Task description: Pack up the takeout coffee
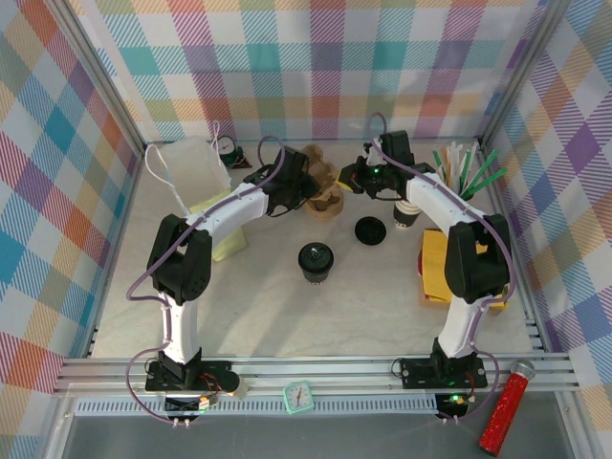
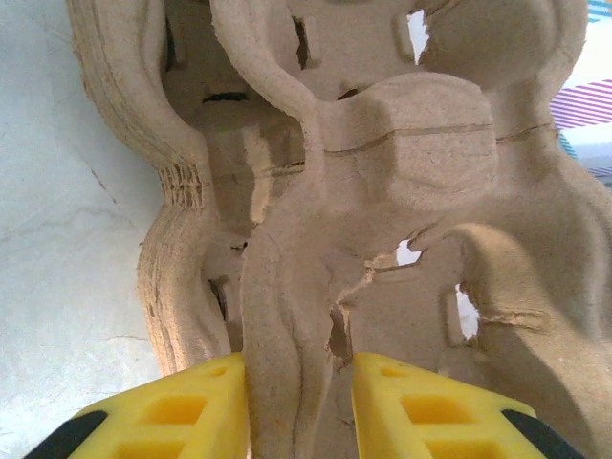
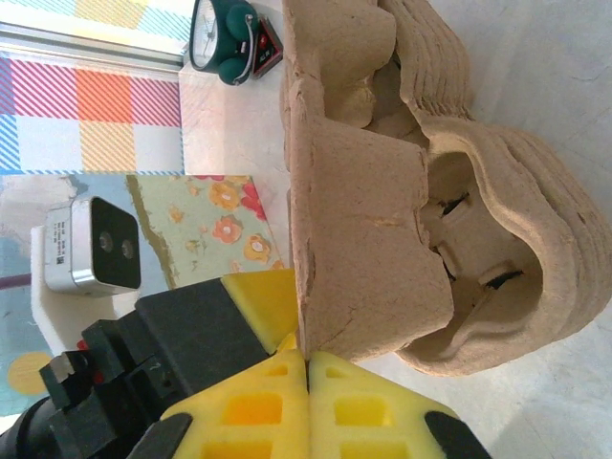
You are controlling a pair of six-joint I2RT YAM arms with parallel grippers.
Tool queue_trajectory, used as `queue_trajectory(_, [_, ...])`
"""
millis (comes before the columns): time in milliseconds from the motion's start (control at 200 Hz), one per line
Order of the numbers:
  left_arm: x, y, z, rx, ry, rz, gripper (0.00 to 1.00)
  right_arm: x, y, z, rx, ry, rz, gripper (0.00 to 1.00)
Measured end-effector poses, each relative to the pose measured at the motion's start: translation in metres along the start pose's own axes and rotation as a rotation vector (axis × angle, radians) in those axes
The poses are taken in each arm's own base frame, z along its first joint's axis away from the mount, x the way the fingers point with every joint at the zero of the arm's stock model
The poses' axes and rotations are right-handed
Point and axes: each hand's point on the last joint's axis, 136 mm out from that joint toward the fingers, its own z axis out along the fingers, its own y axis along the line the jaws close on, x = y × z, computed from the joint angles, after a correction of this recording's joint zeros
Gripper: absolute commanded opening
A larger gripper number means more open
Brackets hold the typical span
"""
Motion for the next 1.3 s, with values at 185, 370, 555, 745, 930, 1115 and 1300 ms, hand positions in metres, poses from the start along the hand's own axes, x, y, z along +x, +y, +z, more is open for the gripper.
queue_trajectory(185, [0.003,0.001,0.004,0.019,0.005,-0.031,0.27,0.002,-0.002,0.001,0.001,0.002,0.003,0.0])
queue_trajectory(370, [0.005,0.005,0.008,0.027,0.004,-0.049,0.17,0.003,-0.005,0.001,0.006,0.004,0.012,0.07])
queue_trajectory(555, [0.003,0.002,0.008,0.037,-0.002,-0.027,0.12,0.007,-0.009,-0.001,0.022,-0.002,0.014,0.42])
queue_trajectory(745, [0.0,-0.004,0.005,0.059,-0.014,0.031,0.07,0.005,0.002,-0.014,0.02,-0.03,-0.031,0.61])
queue_trajectory(930, [-0.001,-0.01,-0.004,0.071,-0.021,0.12,0.07,0.002,0.007,-0.031,0.049,-0.063,-0.081,0.71])
queue_trajectory(1115, [0.001,-0.015,-0.019,0.082,-0.005,0.238,0.08,-0.005,0.012,-0.05,0.101,-0.093,-0.186,0.76])
queue_trajectory(1300, [0.003,-0.025,-0.042,0.097,0.018,0.389,0.08,-0.009,0.03,-0.068,0.118,-0.111,-0.373,0.75])
